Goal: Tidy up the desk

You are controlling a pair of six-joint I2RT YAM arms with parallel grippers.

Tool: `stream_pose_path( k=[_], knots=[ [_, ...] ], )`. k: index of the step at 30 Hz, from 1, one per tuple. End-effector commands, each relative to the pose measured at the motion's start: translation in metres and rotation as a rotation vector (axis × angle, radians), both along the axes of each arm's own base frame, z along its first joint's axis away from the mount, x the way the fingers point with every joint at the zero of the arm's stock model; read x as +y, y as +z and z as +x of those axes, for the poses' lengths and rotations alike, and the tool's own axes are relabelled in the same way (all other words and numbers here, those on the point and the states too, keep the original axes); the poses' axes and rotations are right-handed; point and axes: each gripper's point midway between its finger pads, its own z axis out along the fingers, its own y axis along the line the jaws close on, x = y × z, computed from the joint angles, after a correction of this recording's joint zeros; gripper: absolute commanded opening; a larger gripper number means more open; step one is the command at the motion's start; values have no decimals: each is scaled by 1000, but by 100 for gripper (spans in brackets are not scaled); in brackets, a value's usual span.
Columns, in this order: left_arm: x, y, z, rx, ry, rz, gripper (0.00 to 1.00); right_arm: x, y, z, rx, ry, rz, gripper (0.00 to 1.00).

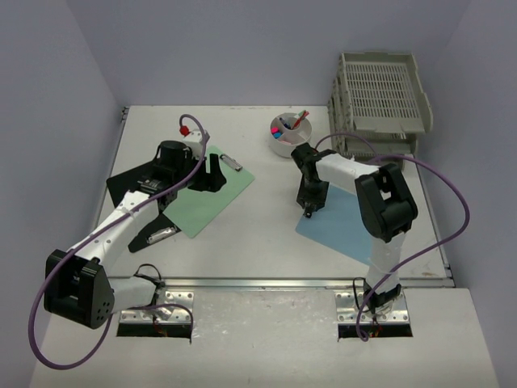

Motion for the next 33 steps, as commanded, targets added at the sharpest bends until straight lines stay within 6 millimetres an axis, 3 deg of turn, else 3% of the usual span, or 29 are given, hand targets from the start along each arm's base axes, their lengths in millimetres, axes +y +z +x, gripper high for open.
stream_pose_path(
  k=[1, 8, 12, 16, 24, 33],
  knots=[
    [3, 4, 7, -36, 1, -13, 68, -7, -7, 12, -19, -49, -16, 39],
    [6, 3, 9, -34, 10, -14, 68, -5, -11, -23, 55, -90, 50, 1],
    [7, 4, 8, -32, 13, -10, 68, 1, 5, -40, 61, -94, 119, 0],
    [7, 5, 4, -29, 12, -12, 68, 0, 35, -59, 14, -54, 177, 0],
    [2, 10, -2, -31, -18, -34, 68, -3, 53, -94, -66, 149, 246, 0],
    [-3, 17, -6, -47, -63, -50, 74, 13, 74, -99, -199, 518, 230, 0]
  ],
)
